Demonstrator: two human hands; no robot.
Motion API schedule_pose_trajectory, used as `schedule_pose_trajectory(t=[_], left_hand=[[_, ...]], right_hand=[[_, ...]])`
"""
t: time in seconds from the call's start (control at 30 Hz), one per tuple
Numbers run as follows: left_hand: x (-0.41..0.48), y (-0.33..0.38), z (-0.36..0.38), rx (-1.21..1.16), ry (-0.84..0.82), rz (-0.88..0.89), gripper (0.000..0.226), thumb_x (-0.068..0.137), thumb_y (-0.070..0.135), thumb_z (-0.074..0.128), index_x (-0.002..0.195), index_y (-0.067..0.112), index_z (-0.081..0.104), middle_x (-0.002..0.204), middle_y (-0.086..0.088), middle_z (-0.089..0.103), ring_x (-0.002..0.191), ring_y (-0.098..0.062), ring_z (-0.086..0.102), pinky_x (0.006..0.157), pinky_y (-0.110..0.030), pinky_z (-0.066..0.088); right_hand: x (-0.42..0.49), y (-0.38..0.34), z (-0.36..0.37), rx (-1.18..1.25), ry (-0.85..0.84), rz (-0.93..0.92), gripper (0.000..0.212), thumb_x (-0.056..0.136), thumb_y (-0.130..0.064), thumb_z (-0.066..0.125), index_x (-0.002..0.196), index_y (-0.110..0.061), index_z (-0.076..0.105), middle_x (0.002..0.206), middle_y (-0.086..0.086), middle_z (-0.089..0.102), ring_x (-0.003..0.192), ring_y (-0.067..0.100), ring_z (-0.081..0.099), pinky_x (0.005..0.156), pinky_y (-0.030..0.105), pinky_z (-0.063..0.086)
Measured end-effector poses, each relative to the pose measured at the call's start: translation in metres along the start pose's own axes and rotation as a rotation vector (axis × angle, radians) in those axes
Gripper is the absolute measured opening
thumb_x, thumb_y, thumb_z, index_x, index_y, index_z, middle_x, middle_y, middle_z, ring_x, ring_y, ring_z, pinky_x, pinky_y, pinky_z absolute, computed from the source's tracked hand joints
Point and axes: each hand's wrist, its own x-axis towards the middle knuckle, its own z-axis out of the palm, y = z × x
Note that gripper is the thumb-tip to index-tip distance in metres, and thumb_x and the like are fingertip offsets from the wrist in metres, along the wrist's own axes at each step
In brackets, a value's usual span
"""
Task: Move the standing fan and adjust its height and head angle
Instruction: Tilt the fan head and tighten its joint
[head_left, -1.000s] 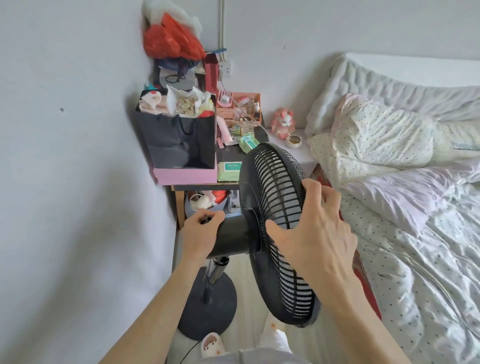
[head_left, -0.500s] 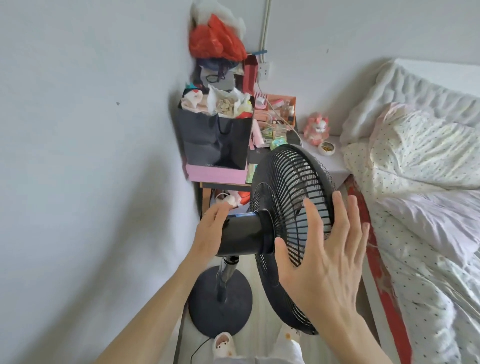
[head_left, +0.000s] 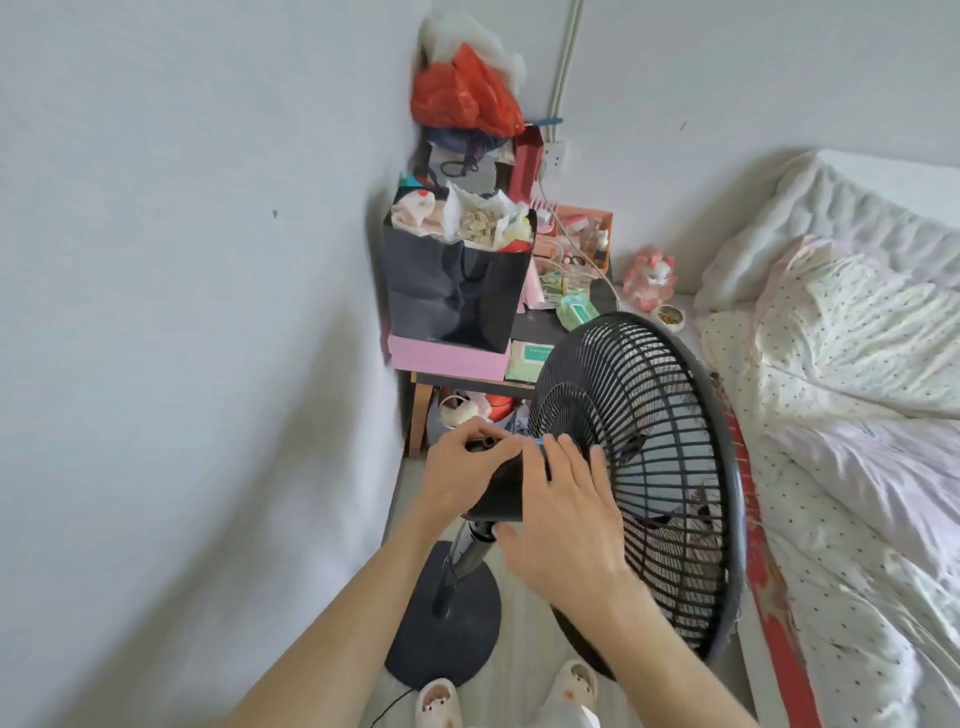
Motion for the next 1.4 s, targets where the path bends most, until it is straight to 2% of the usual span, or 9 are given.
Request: schedule_pose_trajectory(t=[0.07, 0.23, 0.4, 0.5, 0.6, 0.8, 1.1, 1.33, 1.4], left_hand=[[0.001, 0.001, 0.008, 0.006, -0.009, 0.023, 0.008, 0.083, 0.04, 0.074, 0.076, 0.043, 0.071, 0.084, 0.025, 0.068, 0.085, 0.006, 0.06, 0.078, -0.022, 0.045], [0.012, 0.004, 0.012, 0.015, -0.081, 0.005, 0.005, 0.083, 0.044, 0.074, 0.078, 0.045, 0.073, 0.084, 0.031, 0.067, 0.087, 0.016, 0.056, 0.073, -0.014, 0.037], [0.032, 0.005, -0.002, 0.038, -0.151, -0.019, 0.007, 0.084, 0.047, 0.073, 0.08, 0.042, 0.075, 0.091, 0.024, 0.068, 0.095, -0.003, 0.059, 0.084, -0.027, 0.045], [0.038, 0.009, -0.006, 0.06, -0.204, -0.012, 0.009, 0.085, 0.045, 0.073, 0.081, 0.039, 0.077, 0.099, 0.013, 0.069, 0.1, -0.013, 0.059, 0.094, -0.039, 0.047], [0.039, 0.013, -0.009, 0.049, -0.267, -0.025, 0.008, 0.086, 0.039, 0.074, 0.082, 0.034, 0.078, 0.098, 0.008, 0.07, 0.099, -0.016, 0.061, 0.098, -0.043, 0.046], [0.007, 0.005, -0.002, -0.052, -0.053, -0.028, 0.004, 0.088, 0.035, 0.073, 0.085, 0.034, 0.074, 0.094, 0.021, 0.069, 0.098, -0.008, 0.06, 0.092, -0.034, 0.045], [-0.016, 0.001, -0.009, -0.067, 0.027, -0.054, 0.005, 0.091, 0.033, 0.07, 0.087, 0.036, 0.07, 0.09, 0.03, 0.066, 0.095, -0.005, 0.06, 0.093, -0.035, 0.048], [-0.026, -0.008, -0.026, -0.462, -0.021, -0.249, 0.053, 0.095, 0.056, 0.043, 0.114, 0.015, 0.069, 0.104, 0.004, 0.071, 0.091, -0.011, 0.069, 0.064, -0.019, 0.056], [-0.021, -0.023, -0.032, -0.471, 0.044, -0.323, 0.056, 0.103, 0.051, 0.028, 0.115, 0.012, 0.068, 0.108, 0.001, 0.071, 0.098, -0.014, 0.066, 0.08, -0.027, 0.053]], right_hand=[[0.004, 0.009, -0.014, -0.003, -0.002, 0.012, 0.084, 0.093, -0.056, 0.056, 0.158, -0.015, 0.022, 0.168, 0.013, 0.016, 0.156, 0.028, 0.002, 0.124, 0.047, -0.006], [-0.014, 0.062, -0.052, 0.127, 0.645, 0.082, 0.068, 0.081, -0.056, 0.063, 0.14, -0.025, 0.051, 0.156, 0.007, 0.039, 0.152, 0.03, 0.021, 0.123, 0.06, 0.011], [-0.016, 0.11, -0.074, 0.858, 0.165, 0.371, 0.095, 0.071, -0.069, 0.075, 0.15, -0.054, 0.024, 0.138, -0.019, 0.057, 0.127, 0.009, 0.056, 0.109, 0.045, 0.044], [-0.022, 0.091, -0.057, 0.896, 0.233, 0.36, 0.099, 0.068, -0.068, 0.068, 0.149, -0.058, 0.012, 0.112, -0.036, 0.063, 0.095, -0.009, 0.065, 0.078, 0.022, 0.047], [-0.028, 0.08, -0.045, 0.851, 0.289, 0.399, 0.101, 0.067, -0.075, 0.06, 0.148, -0.059, 0.001, 0.132, -0.017, 0.059, 0.105, 0.009, 0.064, 0.081, 0.033, 0.048], [-0.015, 0.112, -0.06, 1.018, 0.203, 0.345, 0.091, 0.072, -0.053, 0.079, 0.147, -0.062, 0.028, 0.1, -0.048, 0.064, 0.092, -0.021, 0.062, 0.084, 0.019, 0.047], [-0.007, 0.086, -0.056, 0.463, 0.311, 0.344, 0.097, 0.077, -0.079, 0.059, 0.157, -0.036, 0.023, 0.156, -0.004, 0.043, 0.138, 0.027, 0.046, 0.108, 0.049, 0.039], [-0.017, 0.023, -0.025, 0.142, 0.738, 0.038, 0.062, 0.083, -0.031, 0.075, 0.138, -0.008, 0.056, 0.154, 0.02, 0.042, 0.149, 0.037, 0.027, 0.121, 0.056, 0.022], [-0.015, 0.005, -0.003, 0.129, 0.632, -0.126, 0.068, 0.08, -0.03, 0.077, 0.14, -0.008, 0.055, 0.156, 0.018, 0.041, 0.151, 0.035, 0.028, 0.121, 0.054, 0.027]])
